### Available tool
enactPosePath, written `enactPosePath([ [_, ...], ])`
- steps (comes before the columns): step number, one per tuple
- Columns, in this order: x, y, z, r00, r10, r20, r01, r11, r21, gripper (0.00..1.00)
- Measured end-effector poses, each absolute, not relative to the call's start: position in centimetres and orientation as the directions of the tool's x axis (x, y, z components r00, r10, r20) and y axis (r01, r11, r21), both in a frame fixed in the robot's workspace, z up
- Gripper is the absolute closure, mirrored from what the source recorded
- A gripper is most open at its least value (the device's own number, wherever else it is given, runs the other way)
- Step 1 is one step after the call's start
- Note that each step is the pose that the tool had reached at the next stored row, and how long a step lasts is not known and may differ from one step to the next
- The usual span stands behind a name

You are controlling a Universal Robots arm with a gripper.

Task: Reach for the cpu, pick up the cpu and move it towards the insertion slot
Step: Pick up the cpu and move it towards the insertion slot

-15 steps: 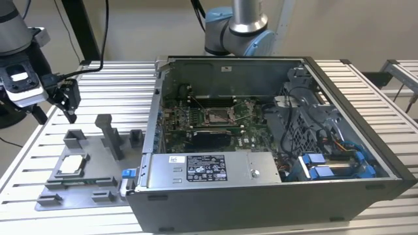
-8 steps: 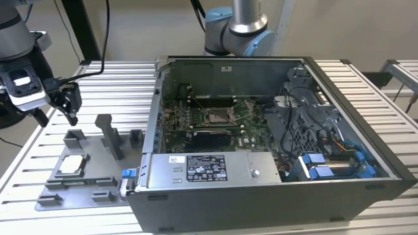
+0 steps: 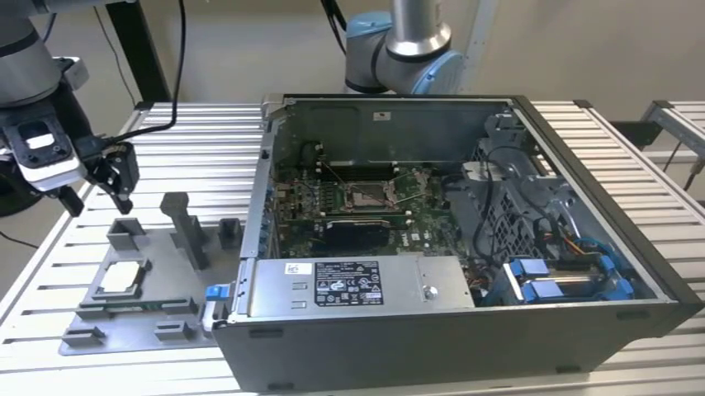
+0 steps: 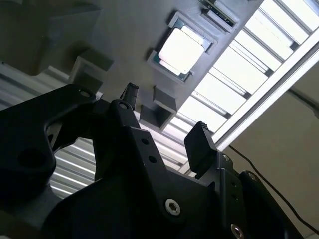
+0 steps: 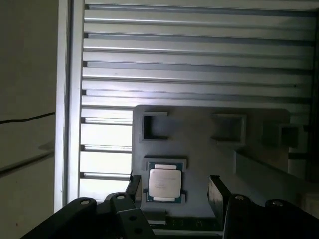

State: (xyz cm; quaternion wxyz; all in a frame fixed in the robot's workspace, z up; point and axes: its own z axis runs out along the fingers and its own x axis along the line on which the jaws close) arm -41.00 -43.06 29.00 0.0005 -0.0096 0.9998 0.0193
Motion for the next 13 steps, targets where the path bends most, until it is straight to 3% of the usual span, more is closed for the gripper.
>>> enactPosePath([
  [13,-41.0,-43.1,27.9,-1.0,-0.019,-0.001,-0.019,0.999,0.039,0.0],
])
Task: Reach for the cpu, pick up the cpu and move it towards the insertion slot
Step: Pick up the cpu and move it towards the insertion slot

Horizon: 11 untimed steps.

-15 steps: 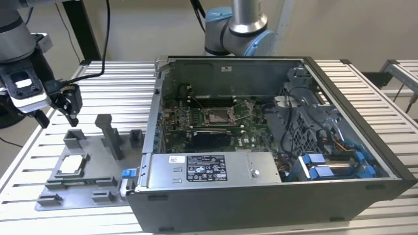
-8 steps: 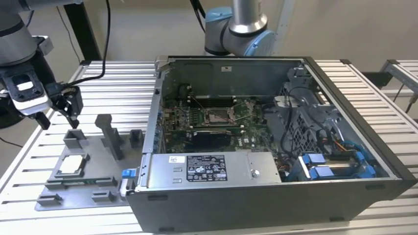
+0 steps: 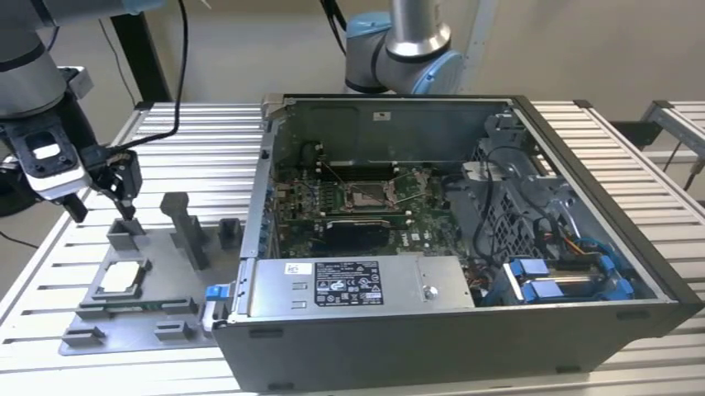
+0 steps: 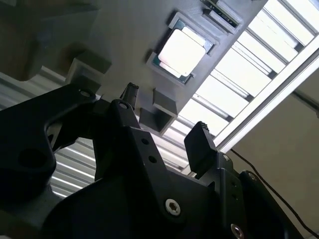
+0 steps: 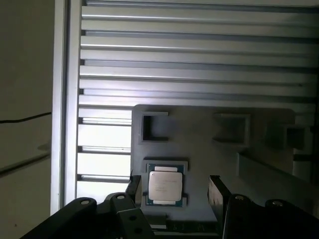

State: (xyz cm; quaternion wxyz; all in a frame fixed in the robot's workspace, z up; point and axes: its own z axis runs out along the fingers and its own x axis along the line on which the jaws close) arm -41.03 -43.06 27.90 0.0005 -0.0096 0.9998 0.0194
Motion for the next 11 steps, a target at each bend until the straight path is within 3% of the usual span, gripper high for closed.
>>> enactPosePath([
  [11,-41.0,-43.1,26.0,-1.0,-0.019,-0.001,-0.019,0.999,0.039,0.0],
])
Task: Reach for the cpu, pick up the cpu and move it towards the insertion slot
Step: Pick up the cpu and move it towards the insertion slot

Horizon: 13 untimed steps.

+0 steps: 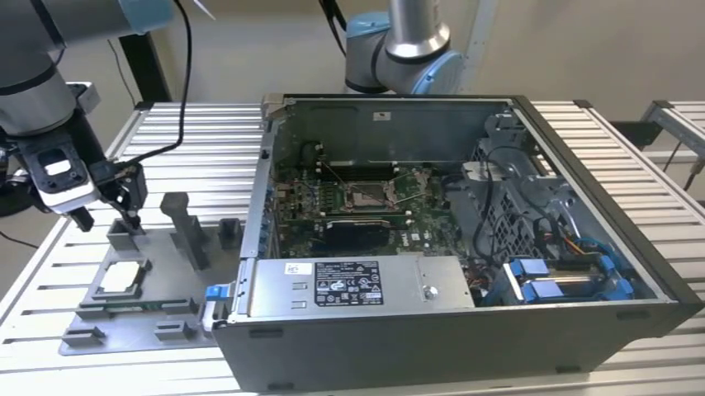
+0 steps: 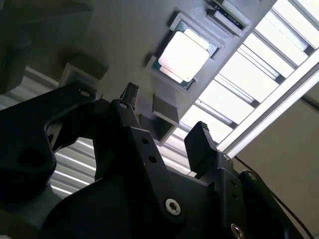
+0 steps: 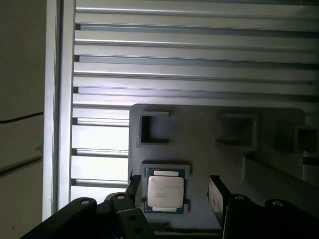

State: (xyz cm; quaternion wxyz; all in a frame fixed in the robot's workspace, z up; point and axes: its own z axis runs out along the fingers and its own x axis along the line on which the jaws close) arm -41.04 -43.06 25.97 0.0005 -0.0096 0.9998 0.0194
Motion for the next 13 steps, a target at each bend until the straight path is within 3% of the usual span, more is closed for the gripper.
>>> enactPosePath([
  [13,-41.1,-43.06,25.19,-1.0,-0.019,-0.001,-0.019,0.999,0.039,0.0],
])
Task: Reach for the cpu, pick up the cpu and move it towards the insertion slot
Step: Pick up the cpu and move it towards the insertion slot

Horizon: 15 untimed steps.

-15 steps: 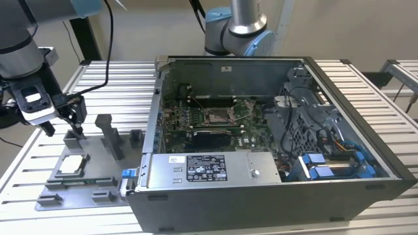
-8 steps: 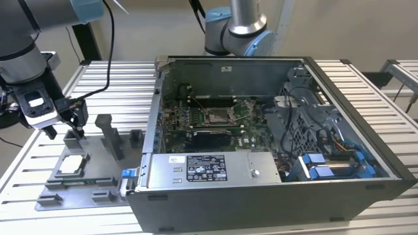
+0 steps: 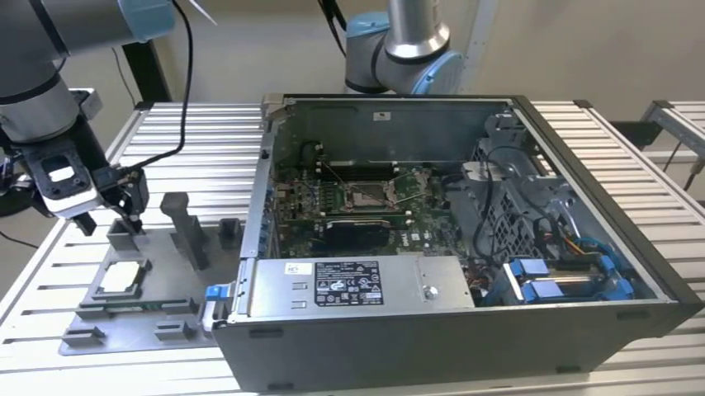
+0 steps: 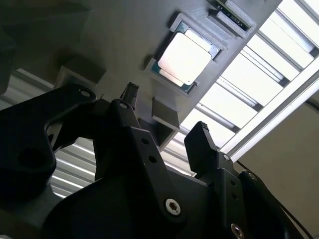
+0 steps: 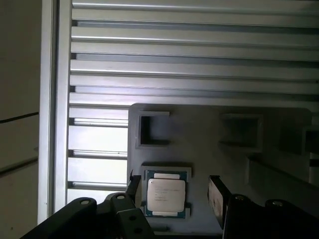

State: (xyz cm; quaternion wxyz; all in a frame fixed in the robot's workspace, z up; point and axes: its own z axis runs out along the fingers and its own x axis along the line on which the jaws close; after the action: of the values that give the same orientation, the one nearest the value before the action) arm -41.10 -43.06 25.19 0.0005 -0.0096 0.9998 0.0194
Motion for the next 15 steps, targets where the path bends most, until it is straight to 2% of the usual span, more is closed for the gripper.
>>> enactPosePath([
  [15,-41.21,-43.07,25.17,-1.0,-0.019,-0.001,-0.019,0.999,0.039,0.0],
])
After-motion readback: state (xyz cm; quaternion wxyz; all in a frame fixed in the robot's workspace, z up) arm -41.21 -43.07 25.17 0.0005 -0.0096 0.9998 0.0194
